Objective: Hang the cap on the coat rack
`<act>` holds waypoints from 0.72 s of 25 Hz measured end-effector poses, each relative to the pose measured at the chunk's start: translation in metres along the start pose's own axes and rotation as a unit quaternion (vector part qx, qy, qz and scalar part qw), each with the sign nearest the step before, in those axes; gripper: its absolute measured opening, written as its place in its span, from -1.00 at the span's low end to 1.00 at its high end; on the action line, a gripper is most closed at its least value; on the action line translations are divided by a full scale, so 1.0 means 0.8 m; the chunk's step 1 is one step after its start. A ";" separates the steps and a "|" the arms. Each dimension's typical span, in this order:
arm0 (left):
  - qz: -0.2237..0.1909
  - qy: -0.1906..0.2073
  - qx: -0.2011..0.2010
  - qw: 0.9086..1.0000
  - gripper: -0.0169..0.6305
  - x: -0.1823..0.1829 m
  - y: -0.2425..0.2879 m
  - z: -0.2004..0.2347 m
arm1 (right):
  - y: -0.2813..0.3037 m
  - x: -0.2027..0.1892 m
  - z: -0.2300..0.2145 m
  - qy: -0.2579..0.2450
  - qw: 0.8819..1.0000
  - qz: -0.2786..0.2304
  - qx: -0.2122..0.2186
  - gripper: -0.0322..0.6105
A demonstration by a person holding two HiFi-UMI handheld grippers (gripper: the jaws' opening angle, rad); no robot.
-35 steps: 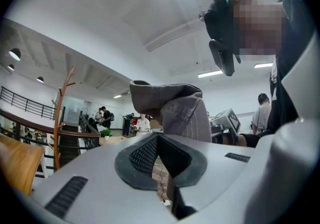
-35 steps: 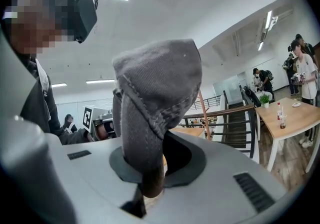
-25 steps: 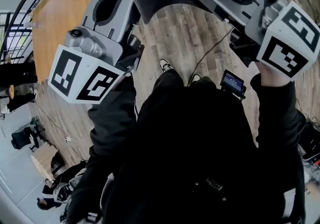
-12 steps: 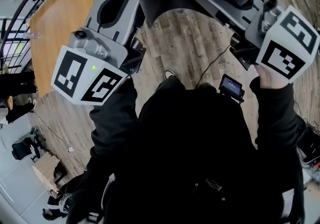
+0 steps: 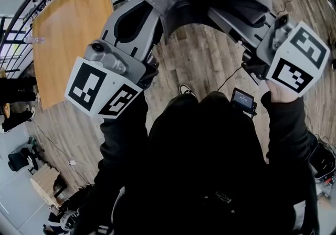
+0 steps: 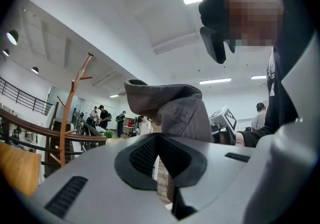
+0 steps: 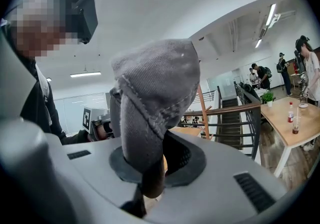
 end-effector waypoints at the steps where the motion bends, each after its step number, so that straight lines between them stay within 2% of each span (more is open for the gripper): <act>1: 0.000 -0.001 0.005 1.000 -0.96 -0.002 -0.005 0.010 | 0.011 0.001 0.001 0.001 1.000 0.003 0.003 -0.75; 6: 0.000 -0.014 0.032 0.999 -0.96 -0.014 -0.033 0.048 | 0.062 0.000 0.007 -0.003 0.999 0.028 0.020 -0.75; 12: 0.001 -0.018 0.062 0.998 -0.96 -0.025 -0.054 0.060 | 0.090 -0.003 0.015 -0.025 0.998 0.045 0.046 -0.75; 18: -0.003 -0.010 0.082 0.997 -0.96 -0.018 -0.056 0.075 | 0.101 0.004 0.010 -0.020 0.996 0.046 0.072 -0.75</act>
Point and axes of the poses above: the fingertips, and each gripper's own axes: y forward along the fingers, z to its left, x out of its top, the point moved 2 cm from there along -y, backward along the fingers, and after that the axes turned 14 degrees about y, right-handed, at the moved point
